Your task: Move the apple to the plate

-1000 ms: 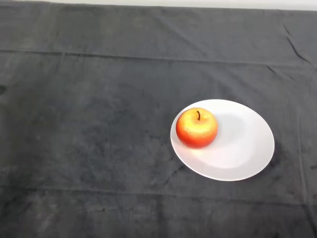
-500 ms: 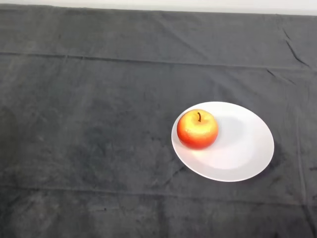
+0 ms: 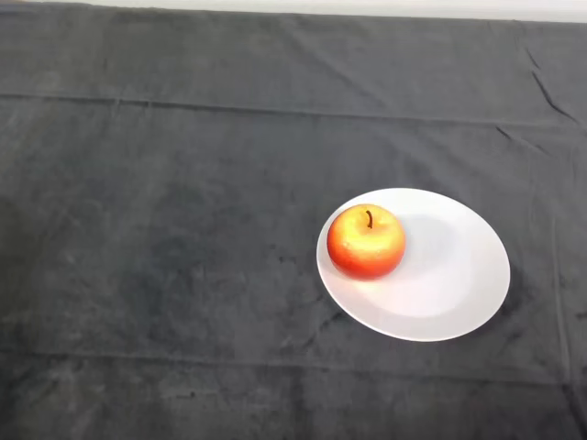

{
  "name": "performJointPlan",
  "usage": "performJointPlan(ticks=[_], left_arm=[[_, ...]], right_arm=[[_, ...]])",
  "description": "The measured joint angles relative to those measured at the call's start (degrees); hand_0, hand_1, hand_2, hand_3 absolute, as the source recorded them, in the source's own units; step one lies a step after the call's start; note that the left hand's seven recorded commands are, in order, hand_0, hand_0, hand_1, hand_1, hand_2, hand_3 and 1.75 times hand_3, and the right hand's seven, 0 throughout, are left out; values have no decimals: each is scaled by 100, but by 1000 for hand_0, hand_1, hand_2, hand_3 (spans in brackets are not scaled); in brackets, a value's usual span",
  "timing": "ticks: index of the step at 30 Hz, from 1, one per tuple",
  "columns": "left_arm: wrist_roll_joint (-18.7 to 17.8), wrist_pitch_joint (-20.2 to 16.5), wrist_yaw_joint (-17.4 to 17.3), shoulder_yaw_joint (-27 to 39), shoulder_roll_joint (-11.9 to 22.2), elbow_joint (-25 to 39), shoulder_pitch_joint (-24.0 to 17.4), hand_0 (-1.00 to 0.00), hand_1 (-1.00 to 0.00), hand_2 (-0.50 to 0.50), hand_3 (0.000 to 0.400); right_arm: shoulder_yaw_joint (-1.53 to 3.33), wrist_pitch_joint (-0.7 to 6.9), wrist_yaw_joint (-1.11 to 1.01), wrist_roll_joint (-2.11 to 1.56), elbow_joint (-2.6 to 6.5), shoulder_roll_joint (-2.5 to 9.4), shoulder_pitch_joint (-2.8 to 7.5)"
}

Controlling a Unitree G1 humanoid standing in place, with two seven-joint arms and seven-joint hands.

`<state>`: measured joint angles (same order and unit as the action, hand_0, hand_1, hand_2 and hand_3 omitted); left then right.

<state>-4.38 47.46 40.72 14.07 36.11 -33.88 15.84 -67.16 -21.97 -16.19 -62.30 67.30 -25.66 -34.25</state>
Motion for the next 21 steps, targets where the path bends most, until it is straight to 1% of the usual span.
performJointPlan(ticks=[6, 11, 16, 21], left_arm=[[25, -24, -26, 62, -12, 0, 0, 0, 0, 0, 0], [69, -27, -119, 87, -42, 1, 0, 0, 0, 0, 0], [113, -47, -195, 265, -167, 2, 0, 0, 0, 0, 0], [126, -64, -234, 286, -201, 2, 0, 0, 0, 0, 0]], right_arm=[[0, 0, 0, 0, 0, 0, 0], [0, 0, 0, 0, 0, 0, 0], [0, 0, 0, 0, 0, 0, 0], [0, 0, 0, 0, 0, 0, 0]])
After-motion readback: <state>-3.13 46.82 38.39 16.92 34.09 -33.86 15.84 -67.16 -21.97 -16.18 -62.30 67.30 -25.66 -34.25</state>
